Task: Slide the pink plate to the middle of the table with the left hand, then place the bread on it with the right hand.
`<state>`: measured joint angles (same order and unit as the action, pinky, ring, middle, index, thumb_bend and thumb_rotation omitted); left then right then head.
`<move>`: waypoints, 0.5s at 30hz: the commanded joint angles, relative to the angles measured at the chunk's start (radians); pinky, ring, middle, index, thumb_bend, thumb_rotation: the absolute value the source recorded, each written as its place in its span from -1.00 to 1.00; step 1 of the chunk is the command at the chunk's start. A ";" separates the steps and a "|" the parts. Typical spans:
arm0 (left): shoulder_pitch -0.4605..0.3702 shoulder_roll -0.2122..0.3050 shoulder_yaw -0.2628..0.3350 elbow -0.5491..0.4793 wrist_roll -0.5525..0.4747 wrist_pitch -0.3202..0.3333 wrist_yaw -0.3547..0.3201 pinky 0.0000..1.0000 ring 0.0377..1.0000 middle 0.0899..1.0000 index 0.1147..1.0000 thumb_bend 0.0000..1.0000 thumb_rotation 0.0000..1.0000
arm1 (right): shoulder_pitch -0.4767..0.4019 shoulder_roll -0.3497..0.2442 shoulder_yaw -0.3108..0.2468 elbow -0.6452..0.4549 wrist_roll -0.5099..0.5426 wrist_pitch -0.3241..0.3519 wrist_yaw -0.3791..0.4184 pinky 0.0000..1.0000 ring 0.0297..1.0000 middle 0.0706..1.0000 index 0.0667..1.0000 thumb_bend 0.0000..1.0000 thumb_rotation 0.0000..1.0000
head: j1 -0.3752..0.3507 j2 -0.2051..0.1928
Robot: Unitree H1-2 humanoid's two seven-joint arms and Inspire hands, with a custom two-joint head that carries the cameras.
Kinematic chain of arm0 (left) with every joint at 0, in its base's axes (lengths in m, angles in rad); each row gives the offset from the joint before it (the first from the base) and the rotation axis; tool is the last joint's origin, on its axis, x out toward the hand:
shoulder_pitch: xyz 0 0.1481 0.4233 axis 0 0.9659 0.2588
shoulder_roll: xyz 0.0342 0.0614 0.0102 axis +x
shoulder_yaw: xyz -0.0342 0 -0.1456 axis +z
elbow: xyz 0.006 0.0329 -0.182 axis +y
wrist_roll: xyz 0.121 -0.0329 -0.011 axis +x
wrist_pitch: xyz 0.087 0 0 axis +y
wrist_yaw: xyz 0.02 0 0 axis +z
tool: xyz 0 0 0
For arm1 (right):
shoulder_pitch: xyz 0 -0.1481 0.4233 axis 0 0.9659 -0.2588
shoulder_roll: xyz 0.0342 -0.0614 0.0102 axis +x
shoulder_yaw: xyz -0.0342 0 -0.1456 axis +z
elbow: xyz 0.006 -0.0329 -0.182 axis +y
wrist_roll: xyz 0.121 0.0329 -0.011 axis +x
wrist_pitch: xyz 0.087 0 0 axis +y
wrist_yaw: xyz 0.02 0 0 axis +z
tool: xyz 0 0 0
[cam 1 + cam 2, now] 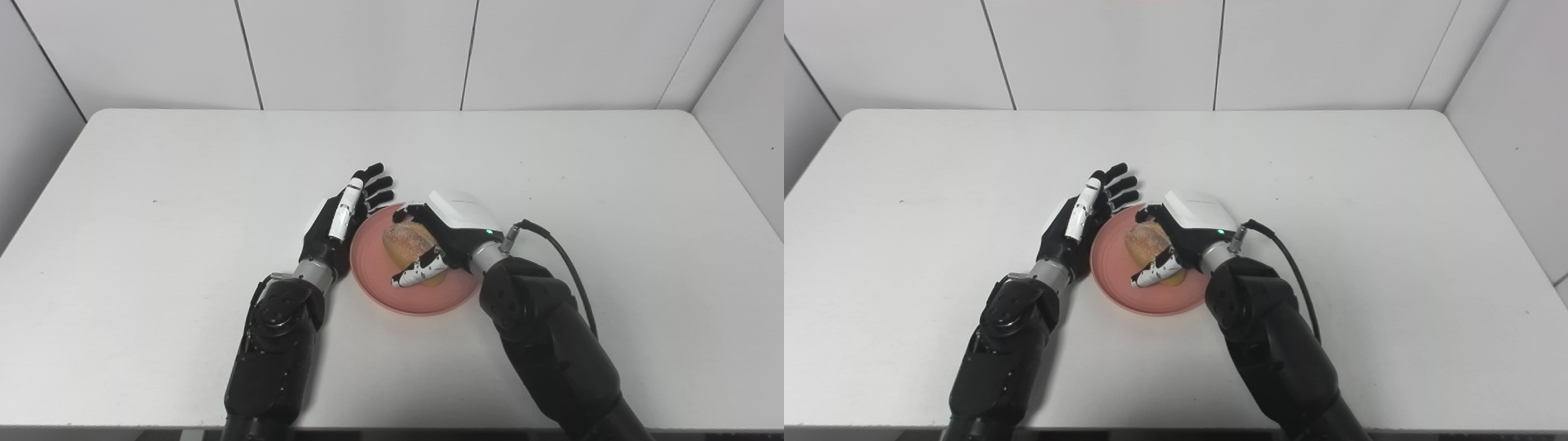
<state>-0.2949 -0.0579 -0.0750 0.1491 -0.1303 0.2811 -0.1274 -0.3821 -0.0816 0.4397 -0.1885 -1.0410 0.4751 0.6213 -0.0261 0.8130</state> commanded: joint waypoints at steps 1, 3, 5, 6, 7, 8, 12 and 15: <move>-0.002 -0.002 -0.005 0.000 0.004 0.019 -0.004 0.70 0.72 0.72 0.69 -0.28 1.00 | -0.025 0.019 -0.014 -0.044 -0.018 -0.006 0.001 0.00 0.25 0.39 0.46 0.44 -0.45 | 0.000 0.001; -0.002 -0.002 -0.003 -0.003 -0.002 0.022 -0.007 0.69 0.72 0.72 0.70 -0.28 1.00 | -0.028 0.023 -0.019 -0.058 -0.024 -0.007 0.001 0.07 0.32 0.42 0.47 0.45 -0.44 | -0.002 0.000; -0.001 -0.003 0.000 -0.008 -0.007 0.027 -0.007 0.69 0.72 0.73 0.70 -0.29 1.00 | -0.031 0.025 -0.022 -0.072 -0.027 -0.007 0.000 0.09 0.33 0.43 0.49 0.45 -0.44 | -0.003 -0.002; -0.001 -0.004 0.001 -0.010 -0.009 0.030 -0.007 0.68 0.71 0.72 0.69 -0.30 1.00 | -0.033 0.025 -0.023 -0.081 -0.029 -0.007 -0.002 0.08 0.34 0.44 0.49 0.45 -0.41 | -0.002 -0.003; -0.001 -0.004 0.002 -0.012 -0.010 0.032 -0.006 0.68 0.71 0.71 0.69 -0.31 1.00 | -0.033 0.026 -0.024 -0.086 -0.032 -0.007 -0.003 0.07 0.33 0.44 0.48 0.46 -0.39 | -0.002 -0.003; -0.002 -0.005 0.003 -0.010 -0.011 0.030 -0.007 0.68 0.72 0.71 0.69 -0.32 1.00 | -0.034 0.029 -0.027 -0.093 -0.035 -0.008 -0.003 0.07 0.34 0.46 0.48 0.46 -0.33 | -0.002 -0.003; -0.004 -0.006 0.007 -0.001 -0.011 0.027 -0.004 0.69 0.74 0.72 0.69 -0.33 1.00 | -0.041 0.037 -0.049 -0.115 -0.051 -0.007 0.018 0.15 0.41 0.51 0.48 0.50 -0.18 | -0.006 -0.008; -0.005 -0.007 0.010 0.002 -0.017 0.029 -0.004 0.73 0.77 0.74 0.69 -0.32 1.00 | -0.045 0.034 -0.063 -0.140 -0.052 -0.007 0.036 0.10 0.36 0.45 0.47 0.52 -0.02 | -0.007 -0.010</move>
<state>-0.2947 -0.0574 -0.0690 0.1477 -0.1401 0.2832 -0.1314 -0.3816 -0.0544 0.3906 -0.2821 -1.0825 0.4751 0.6539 -0.0337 0.8023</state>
